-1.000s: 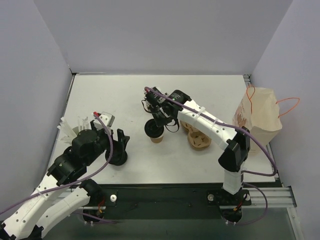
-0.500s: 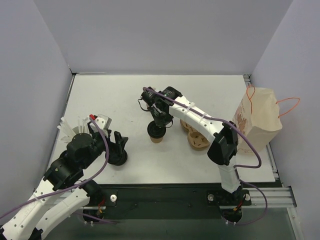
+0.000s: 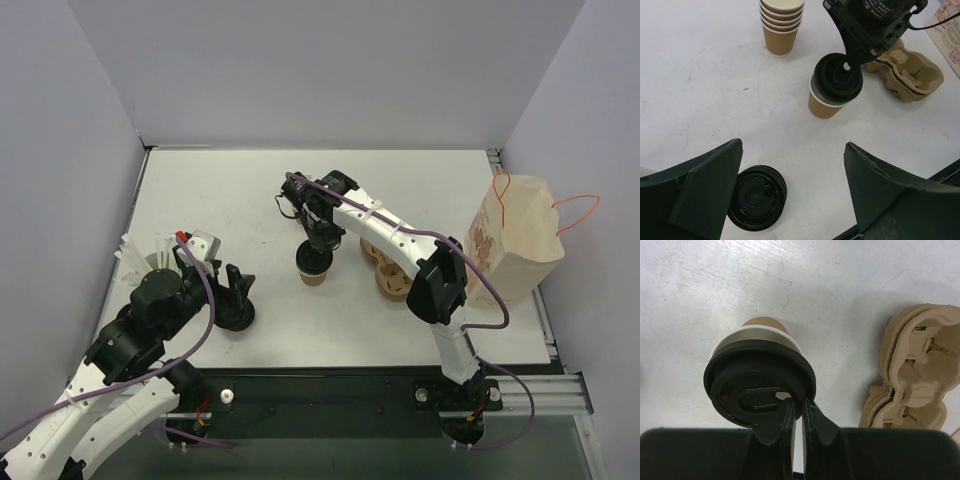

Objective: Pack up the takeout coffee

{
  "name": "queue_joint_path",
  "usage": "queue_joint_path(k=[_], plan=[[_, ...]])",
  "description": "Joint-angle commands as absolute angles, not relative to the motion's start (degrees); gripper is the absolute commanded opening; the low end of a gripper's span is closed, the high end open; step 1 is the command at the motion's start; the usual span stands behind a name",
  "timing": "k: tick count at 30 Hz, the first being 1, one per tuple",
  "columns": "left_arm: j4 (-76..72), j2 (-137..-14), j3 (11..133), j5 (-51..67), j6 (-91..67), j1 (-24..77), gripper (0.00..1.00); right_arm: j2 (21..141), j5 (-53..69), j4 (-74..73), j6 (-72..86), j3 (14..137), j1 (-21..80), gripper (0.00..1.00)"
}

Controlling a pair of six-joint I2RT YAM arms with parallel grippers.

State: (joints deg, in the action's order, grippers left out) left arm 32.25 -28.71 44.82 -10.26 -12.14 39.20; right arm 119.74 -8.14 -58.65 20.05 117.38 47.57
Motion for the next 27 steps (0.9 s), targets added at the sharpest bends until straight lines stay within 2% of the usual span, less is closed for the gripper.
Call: queue_joint_path(k=[1,19,23,27], plan=[[29.00,-28.30,44.91,-9.93,-11.16,39.20,0.92,121.55,-8.53,-63.46,19.95,119.27,47.11,0.00],[29.00,-27.95,44.82,-10.02,-10.90,39.11,0.92,123.93,-6.07,-63.46,19.86,120.06,46.93,0.00],[29.00,-27.95,44.65,-10.02,-10.90,39.11,0.92,122.79,-4.92,-63.37,19.95,120.50,46.93,0.06],[28.92,-28.39,44.65,-9.93,-10.90,39.11,0.92,120.85,-3.35,-63.11,19.86,120.94,46.67,0.05]])
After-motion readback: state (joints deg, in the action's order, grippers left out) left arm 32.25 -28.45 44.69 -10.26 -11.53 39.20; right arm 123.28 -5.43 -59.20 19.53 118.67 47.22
